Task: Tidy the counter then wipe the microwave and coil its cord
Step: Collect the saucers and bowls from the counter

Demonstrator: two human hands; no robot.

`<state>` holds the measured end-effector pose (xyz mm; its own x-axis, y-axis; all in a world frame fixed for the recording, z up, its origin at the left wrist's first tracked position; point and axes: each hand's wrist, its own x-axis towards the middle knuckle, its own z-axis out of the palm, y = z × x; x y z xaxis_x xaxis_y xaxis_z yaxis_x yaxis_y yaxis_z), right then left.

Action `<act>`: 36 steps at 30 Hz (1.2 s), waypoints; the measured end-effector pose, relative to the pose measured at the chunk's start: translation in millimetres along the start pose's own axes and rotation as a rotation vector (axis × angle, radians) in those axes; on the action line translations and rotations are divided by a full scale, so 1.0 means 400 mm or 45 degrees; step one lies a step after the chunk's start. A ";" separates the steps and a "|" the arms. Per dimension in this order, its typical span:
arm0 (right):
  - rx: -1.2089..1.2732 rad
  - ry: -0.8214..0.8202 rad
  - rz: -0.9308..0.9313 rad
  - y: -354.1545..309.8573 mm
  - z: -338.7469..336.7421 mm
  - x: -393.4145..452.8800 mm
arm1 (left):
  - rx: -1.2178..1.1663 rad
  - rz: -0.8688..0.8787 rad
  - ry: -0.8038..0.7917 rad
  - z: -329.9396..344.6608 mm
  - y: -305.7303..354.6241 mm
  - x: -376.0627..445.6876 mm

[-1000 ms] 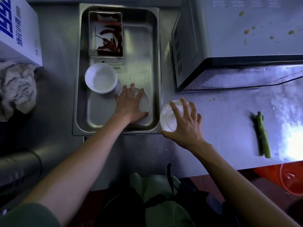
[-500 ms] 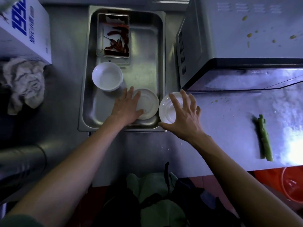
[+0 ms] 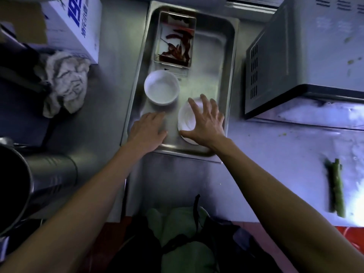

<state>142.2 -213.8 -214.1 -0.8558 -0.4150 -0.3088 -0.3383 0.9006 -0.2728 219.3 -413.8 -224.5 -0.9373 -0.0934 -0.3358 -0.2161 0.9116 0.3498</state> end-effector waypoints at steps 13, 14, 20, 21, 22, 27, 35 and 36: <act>-0.009 -0.214 0.152 -0.001 0.100 0.030 | -0.140 0.138 0.032 -0.008 -0.029 0.020; -0.006 -0.218 0.149 0.001 0.102 0.030 | -0.131 0.155 0.032 -0.010 -0.031 0.022; -0.008 -0.214 0.138 0.009 0.108 0.034 | -0.140 0.175 0.018 -0.005 -0.038 0.026; -0.011 -0.214 0.141 0.007 0.108 0.035 | -0.131 0.174 0.005 -0.003 -0.036 0.025; -0.016 -0.216 0.144 0.005 0.106 0.035 | -0.122 0.171 -0.005 -0.003 -0.034 0.024; -0.002 -0.239 0.141 0.000 0.086 0.027 | -0.073 0.165 -0.007 -0.006 -0.020 0.005; 0.089 0.009 -0.017 0.037 0.021 -0.094 | 0.007 0.226 -0.027 -0.018 0.078 -0.035; 0.124 0.043 -0.027 0.045 0.009 -0.121 | 0.019 0.235 -0.020 -0.015 0.102 -0.040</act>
<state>178.7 -177.9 -207.2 -0.8621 -0.4279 -0.2715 -0.3182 0.8741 -0.3670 223.7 -377.5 -199.6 -0.9562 0.0825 -0.2808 -0.0364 0.9184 0.3939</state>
